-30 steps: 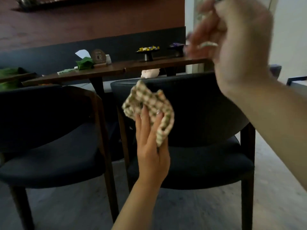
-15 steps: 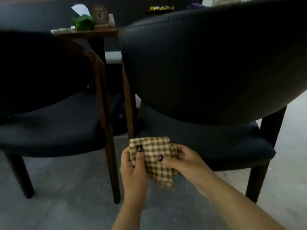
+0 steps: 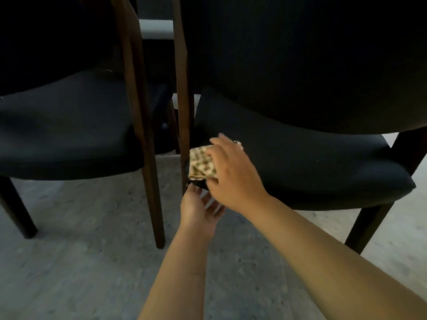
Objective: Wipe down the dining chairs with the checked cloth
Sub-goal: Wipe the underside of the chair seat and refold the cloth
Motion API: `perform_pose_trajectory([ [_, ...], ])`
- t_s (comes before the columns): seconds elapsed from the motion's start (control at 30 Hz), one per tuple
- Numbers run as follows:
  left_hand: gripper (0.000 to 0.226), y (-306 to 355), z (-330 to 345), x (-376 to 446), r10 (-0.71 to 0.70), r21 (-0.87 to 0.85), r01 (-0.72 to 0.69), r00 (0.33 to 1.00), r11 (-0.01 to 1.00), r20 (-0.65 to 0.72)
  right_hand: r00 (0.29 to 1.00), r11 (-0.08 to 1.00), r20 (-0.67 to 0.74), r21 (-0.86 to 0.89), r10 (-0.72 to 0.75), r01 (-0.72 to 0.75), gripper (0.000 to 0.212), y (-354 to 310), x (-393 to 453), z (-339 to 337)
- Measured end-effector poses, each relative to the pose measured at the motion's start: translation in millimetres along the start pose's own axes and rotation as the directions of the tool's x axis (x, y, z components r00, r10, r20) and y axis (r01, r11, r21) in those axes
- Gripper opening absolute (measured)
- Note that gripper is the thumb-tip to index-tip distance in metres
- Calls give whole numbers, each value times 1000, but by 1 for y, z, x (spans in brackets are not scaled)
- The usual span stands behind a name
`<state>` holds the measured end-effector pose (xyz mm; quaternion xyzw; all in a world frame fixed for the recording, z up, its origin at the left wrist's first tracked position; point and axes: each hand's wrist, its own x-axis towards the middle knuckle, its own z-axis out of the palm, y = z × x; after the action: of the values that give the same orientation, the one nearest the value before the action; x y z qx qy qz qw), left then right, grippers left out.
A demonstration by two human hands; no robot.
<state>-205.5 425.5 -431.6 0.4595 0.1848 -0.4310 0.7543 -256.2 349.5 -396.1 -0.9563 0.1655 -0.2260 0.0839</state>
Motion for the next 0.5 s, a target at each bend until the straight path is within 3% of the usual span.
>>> perform_pose_trajectory([
  [0.07, 37, 3, -2, 4, -19, -70, 20, 1000, 997, 9, 983, 997, 183, -82, 7, 8, 69, 4, 9, 18],
  [0.17, 43, 7, -6, 6, -67, -107, 67, 998, 992, -3, 981, 977, 196, -212, 7, 36, 65, 9, 19, 31],
  [0.27, 34, 5, -3, 7, -47, 2, 47, 999, 999, -25, 979, 949, 200, -297, -46, 105, 63, 12, 20, 35],
  [0.4, 26, 5, 1, 10, -12, 205, 23, 998, 978, -56, 944, 897, 228, -321, -237, 303, 60, 38, -4, 22],
  [0.5, 41, 3, 1, 15, 28, 421, -15, 999, 907, -24, 967, 924, 129, -289, -220, 249, 60, 65, -29, 6],
])
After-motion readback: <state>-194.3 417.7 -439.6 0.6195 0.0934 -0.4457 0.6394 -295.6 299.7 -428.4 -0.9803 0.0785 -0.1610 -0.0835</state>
